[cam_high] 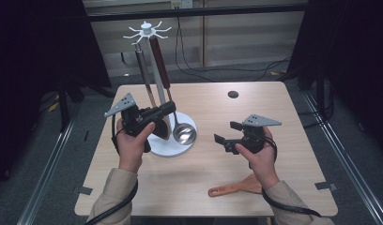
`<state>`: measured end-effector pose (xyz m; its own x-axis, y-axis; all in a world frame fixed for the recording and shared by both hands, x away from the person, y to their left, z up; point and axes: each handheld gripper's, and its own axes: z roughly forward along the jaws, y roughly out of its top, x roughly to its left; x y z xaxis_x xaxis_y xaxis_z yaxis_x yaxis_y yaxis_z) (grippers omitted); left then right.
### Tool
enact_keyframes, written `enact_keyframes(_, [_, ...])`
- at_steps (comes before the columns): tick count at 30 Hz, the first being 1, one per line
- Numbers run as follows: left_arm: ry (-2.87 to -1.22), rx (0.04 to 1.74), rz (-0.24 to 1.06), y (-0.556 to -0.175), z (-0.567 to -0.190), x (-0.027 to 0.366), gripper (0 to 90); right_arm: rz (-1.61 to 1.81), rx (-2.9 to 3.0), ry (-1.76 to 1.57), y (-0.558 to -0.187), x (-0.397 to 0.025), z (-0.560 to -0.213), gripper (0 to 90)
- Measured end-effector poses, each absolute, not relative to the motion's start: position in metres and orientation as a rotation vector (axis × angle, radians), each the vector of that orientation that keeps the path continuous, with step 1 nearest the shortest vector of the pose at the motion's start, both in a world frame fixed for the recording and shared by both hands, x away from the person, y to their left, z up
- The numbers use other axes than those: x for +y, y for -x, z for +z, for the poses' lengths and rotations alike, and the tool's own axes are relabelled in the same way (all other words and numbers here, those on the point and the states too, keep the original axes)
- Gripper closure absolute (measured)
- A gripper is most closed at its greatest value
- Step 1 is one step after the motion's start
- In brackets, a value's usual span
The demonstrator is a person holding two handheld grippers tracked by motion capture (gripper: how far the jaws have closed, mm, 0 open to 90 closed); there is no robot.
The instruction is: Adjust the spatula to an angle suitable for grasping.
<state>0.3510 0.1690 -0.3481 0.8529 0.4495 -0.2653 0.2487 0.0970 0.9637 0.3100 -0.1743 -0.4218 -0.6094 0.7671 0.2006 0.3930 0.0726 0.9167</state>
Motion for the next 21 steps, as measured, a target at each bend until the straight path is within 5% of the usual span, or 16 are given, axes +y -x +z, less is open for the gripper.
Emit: enact_keyframes(21, [-1.412,0.637,0.15,-0.354,-0.359,0.182,84.2,1.55,2.03,-1.147,-0.31,-0.173,-0.422,13.4])
